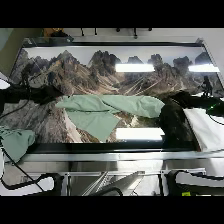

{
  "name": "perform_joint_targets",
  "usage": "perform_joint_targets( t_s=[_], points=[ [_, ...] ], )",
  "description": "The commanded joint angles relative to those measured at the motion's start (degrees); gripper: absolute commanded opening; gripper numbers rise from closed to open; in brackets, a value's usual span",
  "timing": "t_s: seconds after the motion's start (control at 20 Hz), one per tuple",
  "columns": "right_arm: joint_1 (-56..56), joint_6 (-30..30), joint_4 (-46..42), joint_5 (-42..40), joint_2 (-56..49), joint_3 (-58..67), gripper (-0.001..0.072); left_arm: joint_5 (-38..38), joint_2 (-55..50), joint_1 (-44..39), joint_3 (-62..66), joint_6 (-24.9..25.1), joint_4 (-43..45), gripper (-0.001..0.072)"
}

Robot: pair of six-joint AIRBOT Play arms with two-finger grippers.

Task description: Fold the shirts.

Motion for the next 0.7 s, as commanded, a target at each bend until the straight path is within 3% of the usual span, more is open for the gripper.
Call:
perform_joint_targets(
  t_s=[0.0,0.25,0.3,0.4,0.55,0.65],
  points=[
    [-1.42,2.54,-7.06,6.62,1.11,-1.95,0.0487,-0.72,6.27,-2.01,-15.78,-2.12,2.78,0.0691],
    [2.95,-0.22,-6.88,6.23,1.55,-10.56,0.0488,16.65,13.0,-12.63,-36.11,-1.88,-3.17,0.0691],
    [4.61,-1.22,-6.86,5.44,1.55,-11.67,0.049,20.06,13.33,-15.19,-37.83,-1.9,-3.74,0.0691],
    [7.82,-1.36,-6.88,2.08,1.53,-12.59,0.0587,26.51,12.81,-19.93,-39.3,-2.51,-3.76,0.0691],
    [11.21,-1.33,-6.86,-6.36,1.53,-12.59,0.06,33.16,9.11,-23.78,-37.59,-4.31,-3.69,0.0681],
    [12.37,-1.33,-6.67,-11.08,1.53,-12.57,0.0588,33.35,5.53,-24.33,-34.27,-4.35,-3.65,0.04]
  ],
)
